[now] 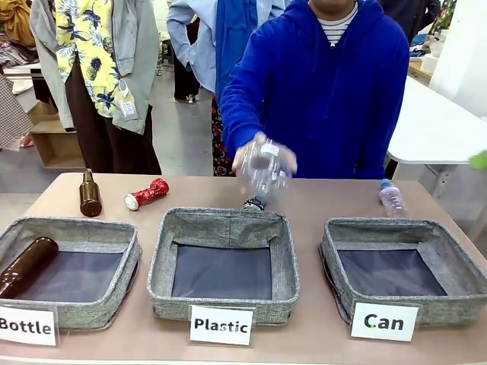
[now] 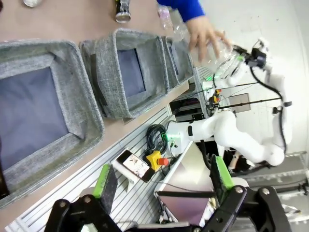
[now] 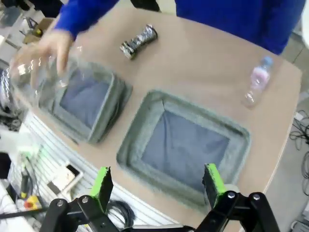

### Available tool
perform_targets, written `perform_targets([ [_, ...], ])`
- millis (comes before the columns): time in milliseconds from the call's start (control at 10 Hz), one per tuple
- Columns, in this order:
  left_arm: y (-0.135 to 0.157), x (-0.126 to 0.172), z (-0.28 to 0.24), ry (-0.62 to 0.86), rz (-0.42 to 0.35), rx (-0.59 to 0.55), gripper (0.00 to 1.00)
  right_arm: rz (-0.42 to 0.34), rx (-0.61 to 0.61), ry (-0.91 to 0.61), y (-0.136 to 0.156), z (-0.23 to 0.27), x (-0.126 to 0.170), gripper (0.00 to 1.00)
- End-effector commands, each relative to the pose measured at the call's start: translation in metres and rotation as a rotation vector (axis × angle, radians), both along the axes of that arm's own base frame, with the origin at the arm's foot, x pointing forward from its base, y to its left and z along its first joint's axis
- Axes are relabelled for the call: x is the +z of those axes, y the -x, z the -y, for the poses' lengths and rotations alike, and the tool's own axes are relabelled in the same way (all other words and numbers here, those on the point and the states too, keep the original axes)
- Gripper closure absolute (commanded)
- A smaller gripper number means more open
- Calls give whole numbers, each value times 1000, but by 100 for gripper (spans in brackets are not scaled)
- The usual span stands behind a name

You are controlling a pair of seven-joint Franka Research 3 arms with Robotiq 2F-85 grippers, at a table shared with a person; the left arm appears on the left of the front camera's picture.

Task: Sort the can waste into the basket.
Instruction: Pick up the can waste from the table and place it in the right Fabric basket.

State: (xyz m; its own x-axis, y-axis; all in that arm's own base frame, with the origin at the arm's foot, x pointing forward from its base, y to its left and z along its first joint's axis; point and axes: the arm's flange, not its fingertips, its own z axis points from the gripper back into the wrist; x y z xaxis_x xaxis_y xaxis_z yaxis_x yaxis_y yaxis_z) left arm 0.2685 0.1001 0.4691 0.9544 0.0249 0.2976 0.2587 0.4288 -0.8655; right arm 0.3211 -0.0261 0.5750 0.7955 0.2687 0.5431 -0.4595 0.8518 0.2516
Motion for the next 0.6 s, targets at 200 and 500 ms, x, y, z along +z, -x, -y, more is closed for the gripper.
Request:
perform_targets([
  [200, 3, 1, 0, 8, -9, -3, 0, -49, -42, -145, -19, 5, 5, 0],
  [500, 3, 1, 0, 8, -9, -3, 0, 19, -146, -219, 24, 49, 1, 0],
])
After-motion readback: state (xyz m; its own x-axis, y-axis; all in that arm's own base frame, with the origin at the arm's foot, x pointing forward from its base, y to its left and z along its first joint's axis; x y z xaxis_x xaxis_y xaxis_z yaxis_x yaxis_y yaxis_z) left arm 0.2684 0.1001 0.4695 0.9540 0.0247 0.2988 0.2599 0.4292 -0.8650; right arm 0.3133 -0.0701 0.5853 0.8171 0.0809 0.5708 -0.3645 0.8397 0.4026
